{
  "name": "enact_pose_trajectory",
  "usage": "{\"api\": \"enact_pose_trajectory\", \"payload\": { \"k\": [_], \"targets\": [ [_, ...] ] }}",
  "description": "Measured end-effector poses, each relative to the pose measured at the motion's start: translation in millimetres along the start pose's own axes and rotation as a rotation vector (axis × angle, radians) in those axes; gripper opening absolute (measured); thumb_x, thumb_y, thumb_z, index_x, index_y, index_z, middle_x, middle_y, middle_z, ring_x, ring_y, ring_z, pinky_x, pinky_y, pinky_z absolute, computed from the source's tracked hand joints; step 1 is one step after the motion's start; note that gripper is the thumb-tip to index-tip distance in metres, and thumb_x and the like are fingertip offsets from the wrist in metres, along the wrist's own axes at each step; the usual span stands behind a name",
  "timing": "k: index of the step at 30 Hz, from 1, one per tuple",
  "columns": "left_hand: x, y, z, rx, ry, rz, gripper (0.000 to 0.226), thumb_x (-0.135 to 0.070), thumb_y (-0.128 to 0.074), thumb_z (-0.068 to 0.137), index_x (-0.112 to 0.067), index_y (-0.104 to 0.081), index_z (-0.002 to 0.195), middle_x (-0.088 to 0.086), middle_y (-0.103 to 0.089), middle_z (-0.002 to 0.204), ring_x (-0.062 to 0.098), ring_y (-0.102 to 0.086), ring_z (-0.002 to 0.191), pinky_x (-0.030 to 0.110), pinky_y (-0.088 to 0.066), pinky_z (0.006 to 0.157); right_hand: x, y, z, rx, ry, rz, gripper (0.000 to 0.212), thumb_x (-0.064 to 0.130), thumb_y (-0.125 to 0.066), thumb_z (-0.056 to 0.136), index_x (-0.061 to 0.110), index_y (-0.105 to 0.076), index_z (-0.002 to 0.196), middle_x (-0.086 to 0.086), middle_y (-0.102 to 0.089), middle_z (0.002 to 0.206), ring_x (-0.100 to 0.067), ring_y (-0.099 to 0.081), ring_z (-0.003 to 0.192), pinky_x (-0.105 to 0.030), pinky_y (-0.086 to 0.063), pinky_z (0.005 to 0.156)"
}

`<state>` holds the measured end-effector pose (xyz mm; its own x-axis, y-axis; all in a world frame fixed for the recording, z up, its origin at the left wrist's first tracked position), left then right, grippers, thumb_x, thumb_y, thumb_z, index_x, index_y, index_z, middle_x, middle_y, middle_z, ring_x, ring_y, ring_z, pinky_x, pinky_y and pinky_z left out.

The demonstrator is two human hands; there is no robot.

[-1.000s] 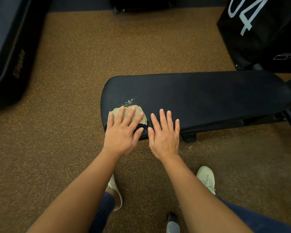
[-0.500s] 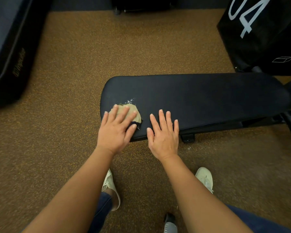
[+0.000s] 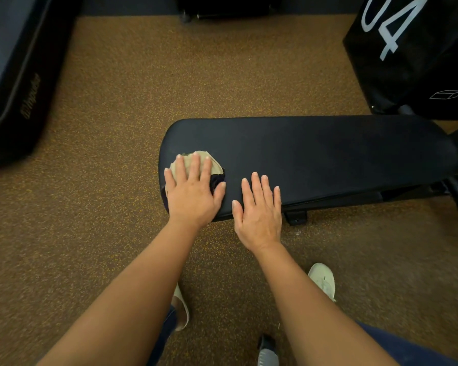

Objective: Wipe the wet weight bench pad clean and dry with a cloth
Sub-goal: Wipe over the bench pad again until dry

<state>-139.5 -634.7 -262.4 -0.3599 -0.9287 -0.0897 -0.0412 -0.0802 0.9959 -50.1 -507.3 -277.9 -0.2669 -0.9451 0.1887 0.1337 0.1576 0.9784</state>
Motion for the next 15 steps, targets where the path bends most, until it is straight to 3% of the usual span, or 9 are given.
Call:
{"api": "enact_pose_trajectory", "payload": {
  "k": [6, 11, 15],
  "targets": [
    [19.1, 0.4, -14.0, -0.005, -0.280, -0.007, 0.064, -0.056, -0.017, 0.095, -0.025, -0.028, 0.150, 0.001, -0.028, 0.156, 0.032, -0.016, 0.146, 0.055, -0.013, 0.115, 0.8, -0.5, 0.7, 0.033, -0.002, -0.033, 0.062, 0.050, -0.013, 0.096, 0.020, -0.020, 0.150, -0.008, -0.010, 0.159, -0.025, -0.001, 0.147, -0.049, -0.004, 0.118],
    [10.1, 0.1, 15.3, 0.020, -0.012, 0.005, 0.067, -0.056, -0.011, 0.093, -0.025, -0.023, 0.151, 0.002, -0.019, 0.159, 0.035, -0.006, 0.146, 0.057, -0.008, 0.114, 2.0, 1.5, 2.5, 0.087, -0.017, -0.040, 0.065, 0.053, -0.008, 0.094, 0.022, -0.012, 0.151, -0.008, -0.002, 0.160, -0.025, 0.006, 0.147, -0.048, 0.001, 0.118],
    [5.0, 1.7, 7.0, 0.026, -0.184, 0.032, 0.065, -0.055, -0.012, 0.093, -0.025, -0.028, 0.149, 0.002, -0.025, 0.158, 0.035, -0.012, 0.145, 0.058, -0.011, 0.113, 4.9, 3.1, 4.4, 0.090, -0.032, -0.036, 0.064, 0.053, -0.010, 0.095, 0.022, -0.014, 0.151, -0.007, -0.004, 0.160, -0.025, 0.005, 0.147, -0.048, 0.002, 0.117]
  ]
}}
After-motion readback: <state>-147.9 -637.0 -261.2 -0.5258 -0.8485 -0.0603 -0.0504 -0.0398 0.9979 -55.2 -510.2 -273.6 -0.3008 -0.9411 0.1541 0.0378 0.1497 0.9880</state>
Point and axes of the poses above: each hand's wrist, its own z-axis towards the middle knuckle, its own y-axis out of the back of the hand, x = y × z, the point moved 3 cm from there along z, towards the middle knuckle
